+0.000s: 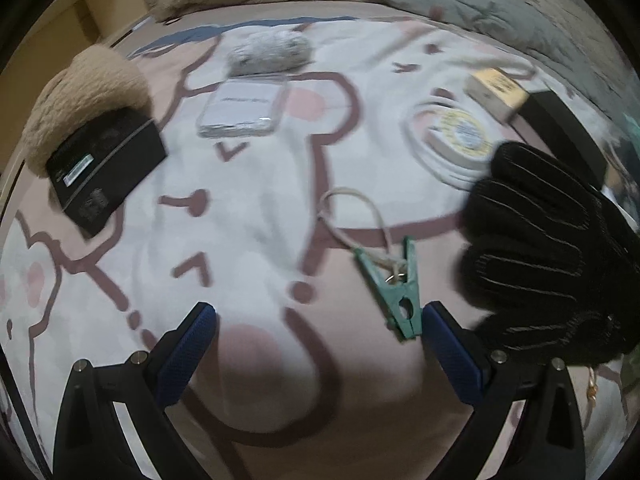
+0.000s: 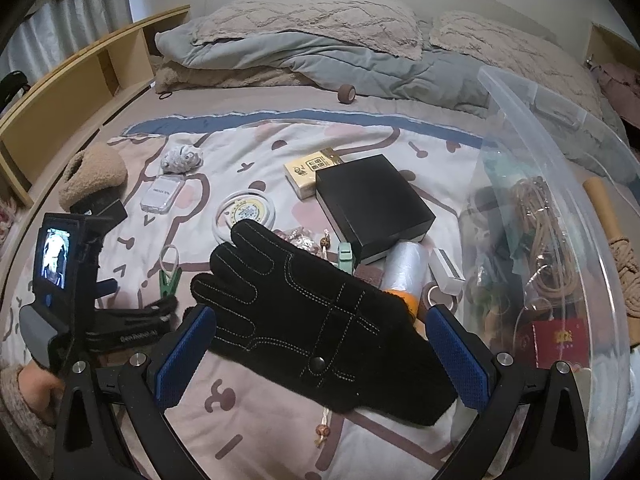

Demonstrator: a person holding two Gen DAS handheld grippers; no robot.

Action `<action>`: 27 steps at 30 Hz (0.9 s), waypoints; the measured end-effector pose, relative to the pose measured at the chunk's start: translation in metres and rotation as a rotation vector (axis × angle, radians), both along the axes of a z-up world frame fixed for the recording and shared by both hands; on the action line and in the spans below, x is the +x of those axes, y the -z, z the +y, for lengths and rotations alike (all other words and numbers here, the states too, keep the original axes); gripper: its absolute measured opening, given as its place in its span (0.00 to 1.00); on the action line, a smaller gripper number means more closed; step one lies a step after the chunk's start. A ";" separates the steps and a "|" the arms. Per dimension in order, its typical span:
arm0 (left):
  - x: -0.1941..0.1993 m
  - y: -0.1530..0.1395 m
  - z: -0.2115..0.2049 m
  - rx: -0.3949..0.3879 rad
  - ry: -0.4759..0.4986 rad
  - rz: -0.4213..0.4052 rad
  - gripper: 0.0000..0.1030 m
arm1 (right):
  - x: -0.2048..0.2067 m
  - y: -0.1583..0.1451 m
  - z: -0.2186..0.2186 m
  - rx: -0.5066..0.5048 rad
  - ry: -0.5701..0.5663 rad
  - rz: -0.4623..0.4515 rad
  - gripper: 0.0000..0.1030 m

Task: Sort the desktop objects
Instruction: 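Close the right gripper on the black glove's cuff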

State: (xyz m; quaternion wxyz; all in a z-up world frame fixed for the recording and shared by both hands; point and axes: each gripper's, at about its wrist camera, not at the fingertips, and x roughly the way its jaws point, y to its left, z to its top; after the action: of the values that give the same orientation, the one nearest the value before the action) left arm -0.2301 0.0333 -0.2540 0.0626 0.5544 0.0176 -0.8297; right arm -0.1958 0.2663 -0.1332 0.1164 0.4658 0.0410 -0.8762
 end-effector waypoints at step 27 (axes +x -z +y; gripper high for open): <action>0.004 0.019 -0.027 -0.019 0.079 0.037 1.00 | -0.085 0.044 0.018 -0.080 0.189 -0.145 0.18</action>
State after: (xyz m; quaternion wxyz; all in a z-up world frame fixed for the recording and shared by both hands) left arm -0.2264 0.0067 -0.2733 0.0348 0.5385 -0.0109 -0.8419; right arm -0.2808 0.2843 -0.1773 0.0543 0.5248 -0.0465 -0.8482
